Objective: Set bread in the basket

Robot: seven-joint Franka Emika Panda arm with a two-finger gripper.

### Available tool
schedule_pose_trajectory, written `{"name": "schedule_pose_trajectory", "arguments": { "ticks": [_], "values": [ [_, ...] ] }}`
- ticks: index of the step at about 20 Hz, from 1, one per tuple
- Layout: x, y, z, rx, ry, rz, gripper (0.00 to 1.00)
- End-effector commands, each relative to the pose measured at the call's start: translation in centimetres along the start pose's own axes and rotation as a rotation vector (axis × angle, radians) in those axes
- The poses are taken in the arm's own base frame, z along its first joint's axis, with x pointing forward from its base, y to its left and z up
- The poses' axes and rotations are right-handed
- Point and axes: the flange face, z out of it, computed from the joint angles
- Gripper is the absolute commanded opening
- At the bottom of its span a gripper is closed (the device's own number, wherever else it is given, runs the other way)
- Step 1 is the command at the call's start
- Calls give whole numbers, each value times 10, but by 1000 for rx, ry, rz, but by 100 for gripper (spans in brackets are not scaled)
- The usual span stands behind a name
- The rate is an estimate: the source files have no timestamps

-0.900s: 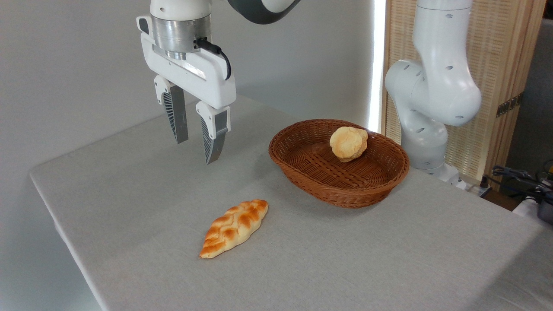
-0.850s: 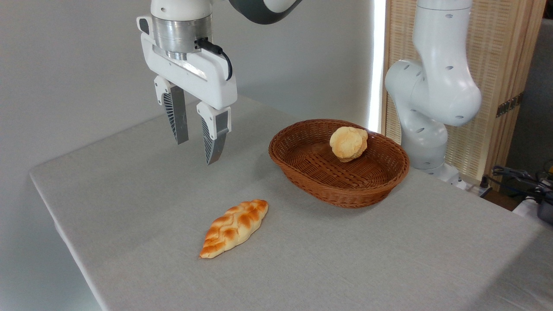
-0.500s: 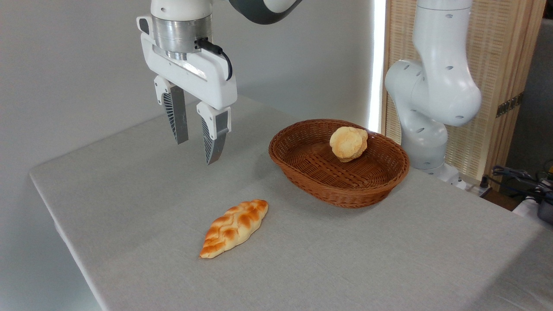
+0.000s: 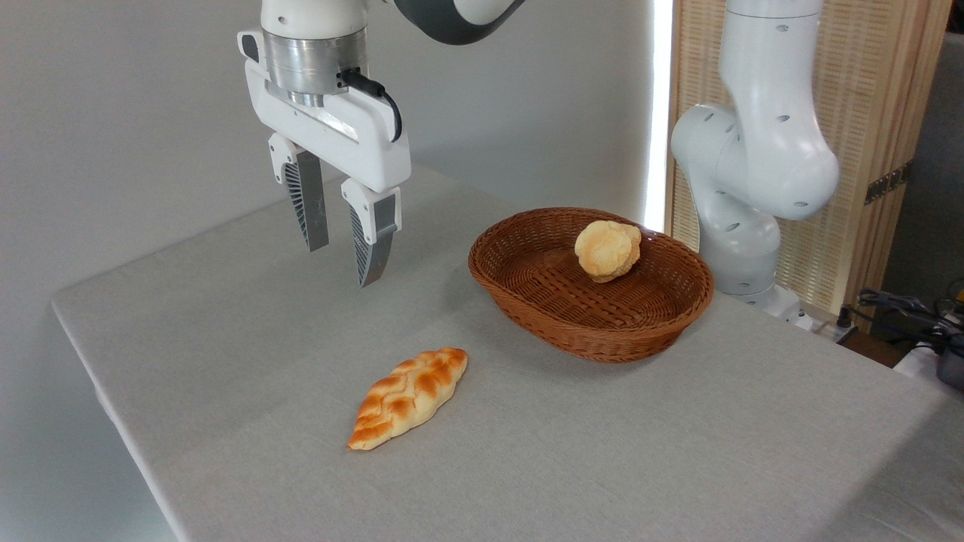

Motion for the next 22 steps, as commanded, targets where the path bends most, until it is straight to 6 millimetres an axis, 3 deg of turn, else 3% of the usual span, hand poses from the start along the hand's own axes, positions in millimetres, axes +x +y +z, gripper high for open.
{"name": "schedule_pose_trajectory", "arguments": {
  "ticks": [1, 22],
  "values": [
    [3, 7, 1, -23, -36, 21, 100],
    [3, 5, 5, 14, -65, 42, 100]
  ]
}}
